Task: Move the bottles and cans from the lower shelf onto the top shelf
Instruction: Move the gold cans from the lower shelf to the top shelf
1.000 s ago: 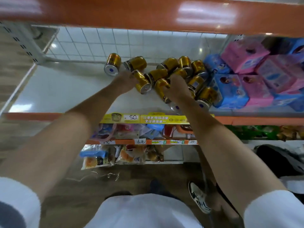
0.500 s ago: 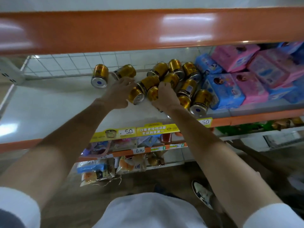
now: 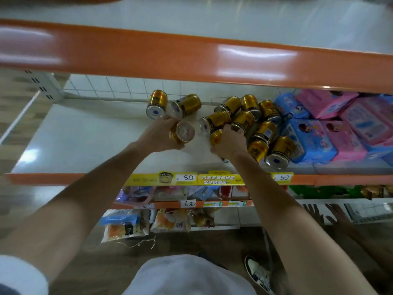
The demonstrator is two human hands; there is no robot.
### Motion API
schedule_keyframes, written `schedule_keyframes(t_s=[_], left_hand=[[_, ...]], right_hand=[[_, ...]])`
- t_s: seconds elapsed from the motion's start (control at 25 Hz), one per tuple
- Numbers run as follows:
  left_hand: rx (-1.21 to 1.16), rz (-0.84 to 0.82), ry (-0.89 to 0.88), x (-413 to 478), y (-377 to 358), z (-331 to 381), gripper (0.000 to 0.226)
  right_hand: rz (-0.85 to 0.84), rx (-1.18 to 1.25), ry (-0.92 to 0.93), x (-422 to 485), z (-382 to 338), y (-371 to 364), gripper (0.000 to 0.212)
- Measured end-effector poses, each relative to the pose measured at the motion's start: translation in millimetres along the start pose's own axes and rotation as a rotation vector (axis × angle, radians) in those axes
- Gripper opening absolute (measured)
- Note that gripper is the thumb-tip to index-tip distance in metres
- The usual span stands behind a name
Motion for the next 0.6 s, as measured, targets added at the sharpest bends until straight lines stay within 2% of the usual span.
schedule_keyframes(t_s=[0.12,0.24,0.44,0.6], left_hand=[[-0.258,0.018,0.065,-19,6,-2,0.055],[-0.414,-0.031,0.176,-42,11,-2,0.059],[-0.488,-0.059,0.213,-59,16,0,0.063],[-0.510,-0.099,0.204,-59,4,-7,0.066]], right_hand=[[-0.040,0.053,-0.018,1,1,-2,0.072],[-0.047,0.125,0.039,-3,-3,-5,0.069],[-0.008,0.411,0.155,-16,-9,-5,0.087],[0.021,0.531,0.233,-34,-9,-12,0.085]])
Point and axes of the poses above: each hand's wrist, its own x-axis towards the middle knuckle, its own y-axis out of the back of the hand, z = x × y, the point moved 3 cm from there along x, towards the middle knuckle, and after that the axes turned 14 degrees about -y, right-handed, at the moved point
